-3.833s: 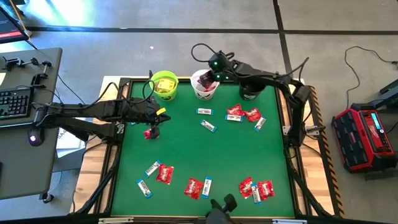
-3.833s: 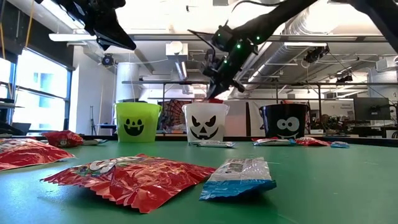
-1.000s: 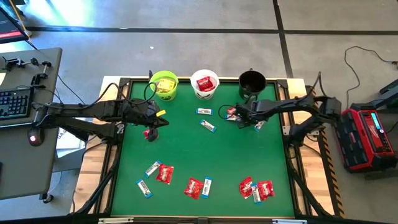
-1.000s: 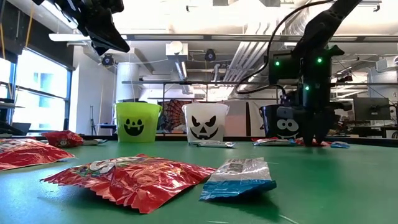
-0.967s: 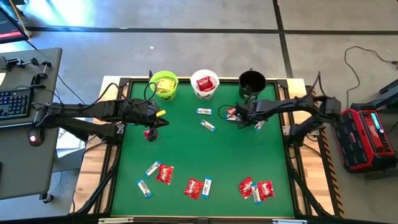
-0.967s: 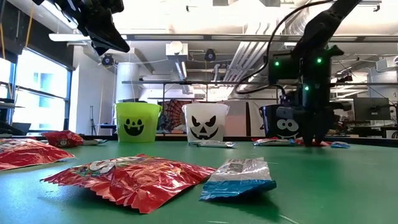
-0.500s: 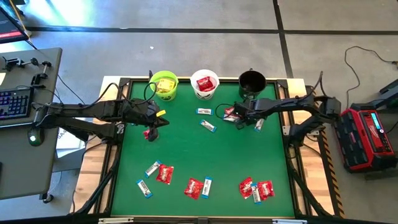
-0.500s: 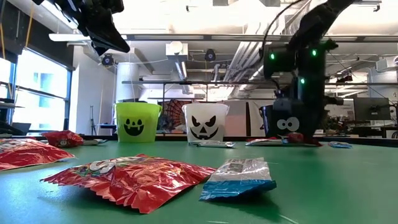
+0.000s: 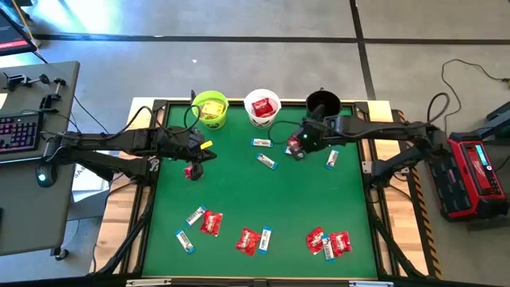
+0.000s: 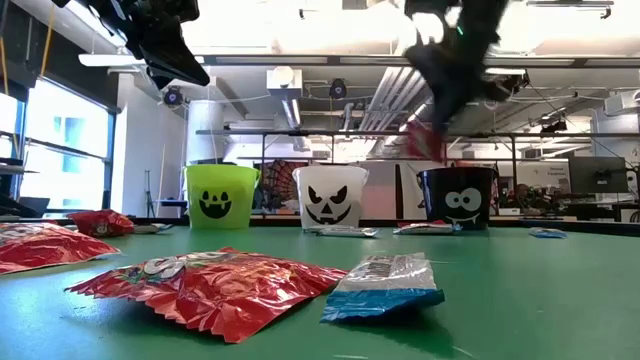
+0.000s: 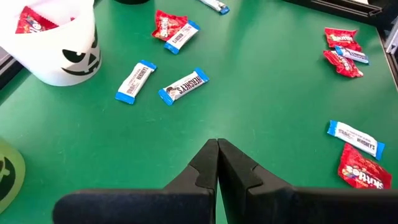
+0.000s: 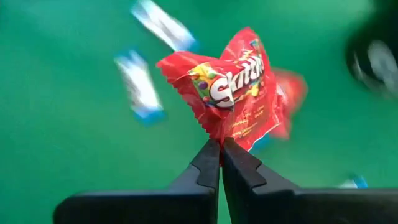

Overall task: Sort candy by brand, put in halloween buckets
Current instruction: Put the red candy into the white bucket

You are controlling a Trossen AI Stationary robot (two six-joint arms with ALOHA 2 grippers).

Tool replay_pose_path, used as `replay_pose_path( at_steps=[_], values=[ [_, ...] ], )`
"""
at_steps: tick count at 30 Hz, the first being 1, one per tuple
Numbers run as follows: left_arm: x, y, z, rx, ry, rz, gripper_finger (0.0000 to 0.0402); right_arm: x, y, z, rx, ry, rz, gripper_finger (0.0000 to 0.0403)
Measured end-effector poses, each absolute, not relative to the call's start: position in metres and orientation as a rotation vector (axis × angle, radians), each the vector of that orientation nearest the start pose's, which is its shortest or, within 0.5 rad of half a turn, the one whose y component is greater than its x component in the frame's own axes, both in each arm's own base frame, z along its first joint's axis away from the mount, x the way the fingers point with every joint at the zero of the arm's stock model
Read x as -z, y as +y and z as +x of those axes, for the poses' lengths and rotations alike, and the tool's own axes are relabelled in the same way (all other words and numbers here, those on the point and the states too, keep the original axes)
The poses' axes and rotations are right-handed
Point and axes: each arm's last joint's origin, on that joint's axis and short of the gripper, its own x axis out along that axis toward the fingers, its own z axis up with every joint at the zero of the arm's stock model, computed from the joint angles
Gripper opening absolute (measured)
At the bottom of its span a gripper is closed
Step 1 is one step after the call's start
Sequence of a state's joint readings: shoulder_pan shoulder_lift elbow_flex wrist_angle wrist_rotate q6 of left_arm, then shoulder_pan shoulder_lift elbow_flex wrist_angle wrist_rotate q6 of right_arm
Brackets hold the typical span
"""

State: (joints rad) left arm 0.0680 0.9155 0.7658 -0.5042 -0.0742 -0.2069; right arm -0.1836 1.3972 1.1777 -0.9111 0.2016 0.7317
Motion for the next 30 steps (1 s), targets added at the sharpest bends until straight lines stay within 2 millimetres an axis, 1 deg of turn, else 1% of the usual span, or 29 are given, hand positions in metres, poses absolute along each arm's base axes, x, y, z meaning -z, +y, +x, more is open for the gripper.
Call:
replay_pose_path(
  at_steps=[2,6,10,14,17,19,23,26,30],
  values=[
    [-0.277,0.015,0.186,-0.214,0.637,-0.195,0.0000,-0.296,-0.057,0.274,0.709,0.865,0.612,0.0000],
    [-0.277,0.015,0.186,-0.224,0.636,-0.191,0.0000,-0.309,-0.070,0.296,0.702,0.791,0.552,0.0000],
    [-0.277,0.015,0.186,-0.224,0.635,-0.191,0.0000,-0.311,-0.092,0.322,0.703,0.786,0.494,0.0000],
    [-0.277,0.016,0.186,-0.230,0.634,-0.198,0.0000,-0.309,-0.122,0.347,0.710,0.806,0.443,0.0000],
    [-0.277,0.016,0.186,-0.239,0.633,-0.194,0.0000,-0.302,-0.148,0.364,0.703,0.831,0.418,0.0000],
    [-0.277,0.016,0.186,-0.245,0.634,-0.188,0.0000,-0.293,-0.165,0.373,0.699,0.861,0.406,0.0000],
    [-0.277,0.016,0.186,-0.244,0.635,-0.185,0.0000,-0.277,-0.192,0.385,0.698,0.931,0.387,0.0000],
    [-0.277,0.016,0.186,-0.244,0.635,-0.184,0.0000,-0.263,-0.207,0.393,0.691,0.970,0.391,0.0000],
    [-0.277,0.016,0.186,-0.245,0.634,-0.184,0.0000,-0.249,-0.218,0.398,0.661,0.997,0.412,0.0000]
  ],
)
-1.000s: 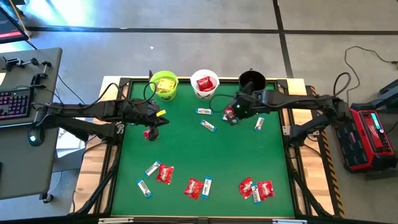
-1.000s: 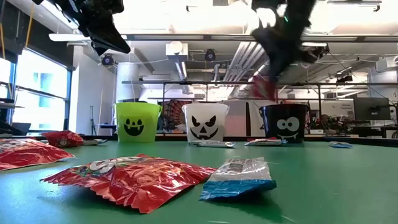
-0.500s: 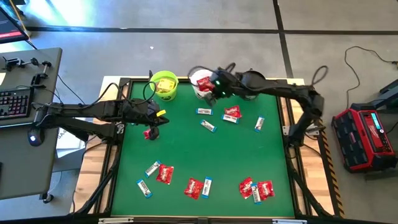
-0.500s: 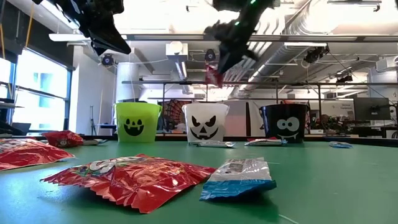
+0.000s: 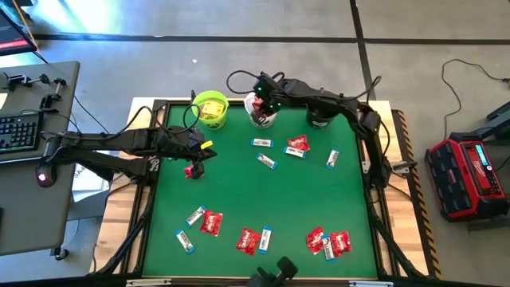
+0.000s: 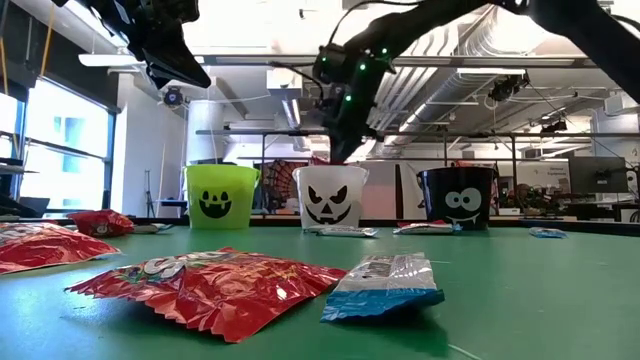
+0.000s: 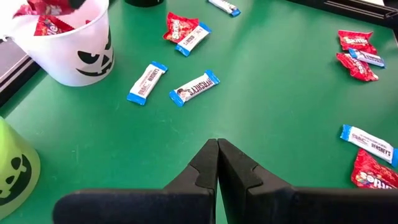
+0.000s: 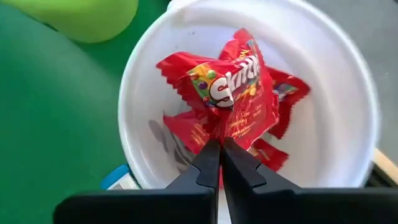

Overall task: Sort candy by brand, put in halloween buckets
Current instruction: Put the red candy into the white bucket

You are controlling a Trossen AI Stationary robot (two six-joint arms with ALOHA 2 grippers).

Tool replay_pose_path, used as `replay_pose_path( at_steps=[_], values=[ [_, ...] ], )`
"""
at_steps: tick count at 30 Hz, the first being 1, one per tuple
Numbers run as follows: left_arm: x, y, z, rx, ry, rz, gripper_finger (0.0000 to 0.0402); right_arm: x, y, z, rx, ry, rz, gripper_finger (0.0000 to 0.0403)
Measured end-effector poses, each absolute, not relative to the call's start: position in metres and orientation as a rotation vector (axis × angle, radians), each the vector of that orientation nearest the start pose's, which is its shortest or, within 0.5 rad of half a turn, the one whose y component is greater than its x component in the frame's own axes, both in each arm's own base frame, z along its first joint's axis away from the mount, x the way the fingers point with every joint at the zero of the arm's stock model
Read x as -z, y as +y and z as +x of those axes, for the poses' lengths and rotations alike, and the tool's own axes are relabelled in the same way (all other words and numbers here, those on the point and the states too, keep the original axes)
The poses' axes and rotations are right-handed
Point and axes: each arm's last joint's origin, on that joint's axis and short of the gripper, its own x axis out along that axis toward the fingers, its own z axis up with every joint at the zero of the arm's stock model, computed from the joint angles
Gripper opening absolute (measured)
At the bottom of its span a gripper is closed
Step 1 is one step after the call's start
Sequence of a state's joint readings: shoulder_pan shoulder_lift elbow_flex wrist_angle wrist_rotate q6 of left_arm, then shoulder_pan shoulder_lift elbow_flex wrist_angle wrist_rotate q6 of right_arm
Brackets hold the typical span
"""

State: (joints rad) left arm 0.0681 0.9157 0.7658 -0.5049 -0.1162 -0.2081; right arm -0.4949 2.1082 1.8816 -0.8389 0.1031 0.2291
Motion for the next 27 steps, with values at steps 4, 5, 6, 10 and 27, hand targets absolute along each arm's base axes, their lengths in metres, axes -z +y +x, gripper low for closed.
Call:
replay_pose_path(
  at_steps=[4,5,6,10,27],
  values=[
    [-0.277,0.016,0.186,-0.245,0.634,-0.185,0.0000,-0.243,-0.221,0.397,0.625,1.010,0.446,0.0004],
    [-0.277,0.016,0.186,-0.245,0.634,-0.185,0.0000,-0.242,-0.221,0.397,0.620,1.014,0.448,0.0010],
    [-0.277,0.016,0.186,-0.245,0.634,-0.184,0.0000,-0.242,-0.221,0.397,0.617,1.017,0.446,0.0017],
    [-0.277,0.016,0.186,-0.245,0.634,-0.184,0.0000,-0.241,-0.220,0.397,0.558,1.025,0.467,0.0071],
    [-0.277,0.016,0.186,-0.245,0.633,-0.184,0.0000,-0.306,-0.189,0.407,0.585,0.998,0.420,0.0014]
  ],
)
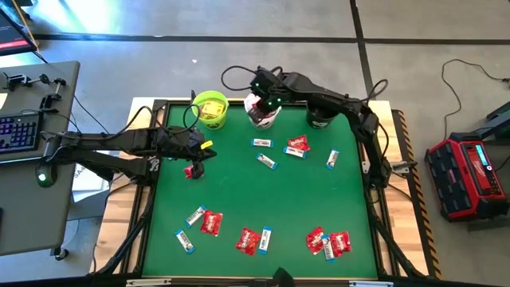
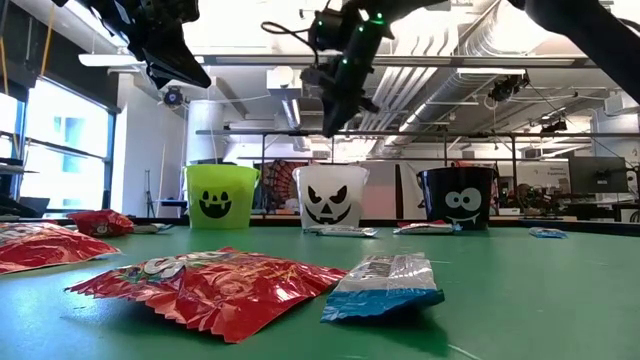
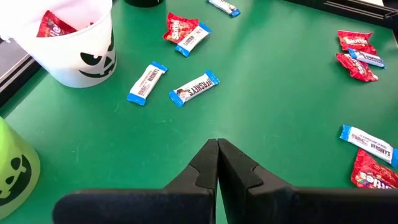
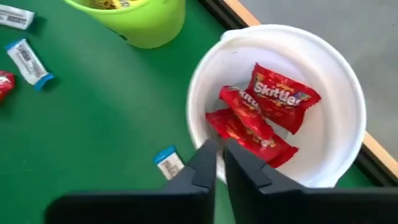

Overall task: Sort candy by brand, put in halloween buckets
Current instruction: Put the red candy into the white bucket

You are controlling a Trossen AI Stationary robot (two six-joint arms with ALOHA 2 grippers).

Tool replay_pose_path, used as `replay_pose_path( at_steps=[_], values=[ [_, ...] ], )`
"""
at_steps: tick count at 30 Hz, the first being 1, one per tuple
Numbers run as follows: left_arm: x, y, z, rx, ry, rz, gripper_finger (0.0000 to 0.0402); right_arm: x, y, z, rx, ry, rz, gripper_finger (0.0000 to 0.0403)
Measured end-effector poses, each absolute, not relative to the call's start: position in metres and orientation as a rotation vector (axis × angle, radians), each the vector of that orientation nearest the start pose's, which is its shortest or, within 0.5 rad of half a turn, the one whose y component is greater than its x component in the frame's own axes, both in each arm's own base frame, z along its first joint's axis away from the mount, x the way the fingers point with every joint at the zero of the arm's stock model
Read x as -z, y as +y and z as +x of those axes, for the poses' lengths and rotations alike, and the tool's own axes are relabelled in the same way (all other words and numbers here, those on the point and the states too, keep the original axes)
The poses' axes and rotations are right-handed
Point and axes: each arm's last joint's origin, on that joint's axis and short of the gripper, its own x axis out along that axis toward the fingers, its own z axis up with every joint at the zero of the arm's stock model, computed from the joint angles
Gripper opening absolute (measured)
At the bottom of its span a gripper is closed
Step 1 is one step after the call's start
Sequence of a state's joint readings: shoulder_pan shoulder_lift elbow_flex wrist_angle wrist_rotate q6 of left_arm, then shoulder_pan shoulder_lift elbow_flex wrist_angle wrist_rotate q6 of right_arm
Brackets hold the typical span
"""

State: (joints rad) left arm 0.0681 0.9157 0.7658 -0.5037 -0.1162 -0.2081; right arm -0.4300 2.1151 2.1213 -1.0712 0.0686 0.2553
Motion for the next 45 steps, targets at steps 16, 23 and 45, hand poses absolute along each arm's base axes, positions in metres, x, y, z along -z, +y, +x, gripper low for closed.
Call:
replay_pose_path(
  at_steps=[16,23,45],
  values=[
    [-0.277,0.015,0.186,-0.220,0.639,-0.191,0.0000,-0.276,-0.117,0.420,0.587,1.090,0.480,0.0000],
    [-0.276,0.015,0.186,-0.208,0.646,-0.187,0.0000,-0.272,-0.072,0.407,0.595,1.032,0.561,0.0000],
    [-0.276,0.015,0.186,-0.172,0.652,-0.182,0.0000,-0.239,0.115,0.286,0.439,1.229,0.904,0.0000]
  ],
)
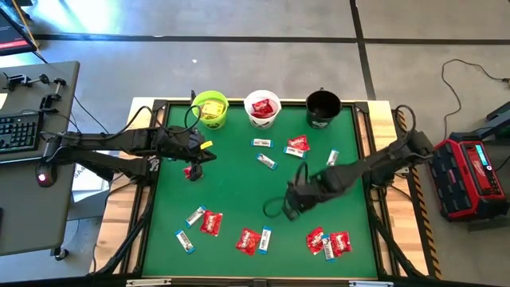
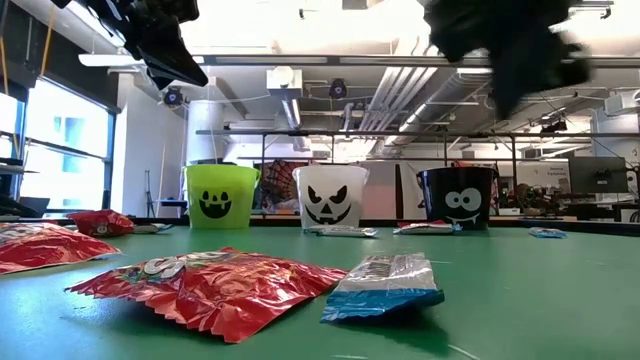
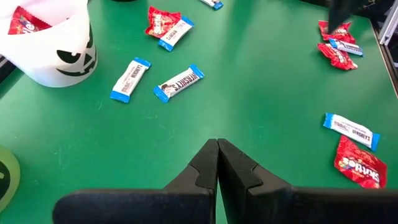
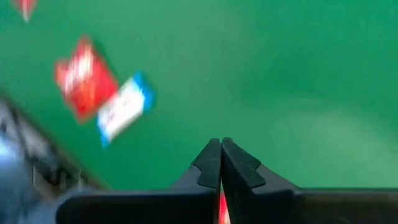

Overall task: Sort candy by brand, put in halloween buckets
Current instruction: Put the red candy into the white bucket

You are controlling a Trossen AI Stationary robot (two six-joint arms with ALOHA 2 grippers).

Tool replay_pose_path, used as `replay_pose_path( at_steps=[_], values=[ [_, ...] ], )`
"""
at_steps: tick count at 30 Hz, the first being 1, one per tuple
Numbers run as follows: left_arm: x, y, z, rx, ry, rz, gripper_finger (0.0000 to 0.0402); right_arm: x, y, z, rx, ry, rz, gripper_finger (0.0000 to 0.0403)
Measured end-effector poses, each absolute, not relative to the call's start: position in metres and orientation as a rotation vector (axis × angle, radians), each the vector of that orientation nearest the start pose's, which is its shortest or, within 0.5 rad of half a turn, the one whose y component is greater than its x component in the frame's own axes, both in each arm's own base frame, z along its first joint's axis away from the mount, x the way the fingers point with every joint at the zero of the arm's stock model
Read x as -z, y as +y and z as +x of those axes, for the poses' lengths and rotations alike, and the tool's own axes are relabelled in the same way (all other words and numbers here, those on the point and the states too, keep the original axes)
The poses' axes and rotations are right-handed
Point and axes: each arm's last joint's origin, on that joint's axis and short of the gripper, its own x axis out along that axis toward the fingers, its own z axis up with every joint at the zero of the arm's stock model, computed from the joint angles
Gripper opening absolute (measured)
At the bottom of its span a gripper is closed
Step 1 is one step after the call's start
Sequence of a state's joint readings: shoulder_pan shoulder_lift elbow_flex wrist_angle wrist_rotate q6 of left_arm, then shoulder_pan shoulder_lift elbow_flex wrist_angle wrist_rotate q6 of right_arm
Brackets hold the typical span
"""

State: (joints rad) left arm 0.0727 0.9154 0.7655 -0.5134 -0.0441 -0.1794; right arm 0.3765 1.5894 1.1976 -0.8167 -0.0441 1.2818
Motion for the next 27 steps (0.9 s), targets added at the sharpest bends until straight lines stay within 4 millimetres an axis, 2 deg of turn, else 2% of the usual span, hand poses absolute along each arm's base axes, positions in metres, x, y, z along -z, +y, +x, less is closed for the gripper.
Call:
replay_pose_path(
  at_steps=[2,5,11,15,20,27],
  values=[
    [-0.276,0.015,0.186,-0.169,0.652,-0.183,0.0000,-0.232,0.129,0.281,0.346,1.282,0.918,0.0004],
    [-0.276,0.014,0.186,-0.161,0.654,-0.186,0.0000,-0.219,0.139,0.272,0.273,1.368,0.929,0.0029],
    [-0.275,0.014,0.185,-0.158,0.662,-0.188,0.0000,-0.197,0.139,0.258,0.185,1.479,0.828,0.0119],
    [-0.275,0.014,0.185,-0.159,0.670,-0.190,0.0000,-0.182,0.138,0.254,0.047,1.493,0.774,0.0165],
    [-0.274,0.014,0.185,-0.162,0.675,-0.198,0.0000,-0.165,0.136,0.247,-0.053,1.510,0.765,0.0177],
    [-0.274,0.014,0.185,-0.169,0.674,-0.216,0.0000,-0.160,0.136,0.240,-0.119,1.537,0.655,0.0178]
  ],
)
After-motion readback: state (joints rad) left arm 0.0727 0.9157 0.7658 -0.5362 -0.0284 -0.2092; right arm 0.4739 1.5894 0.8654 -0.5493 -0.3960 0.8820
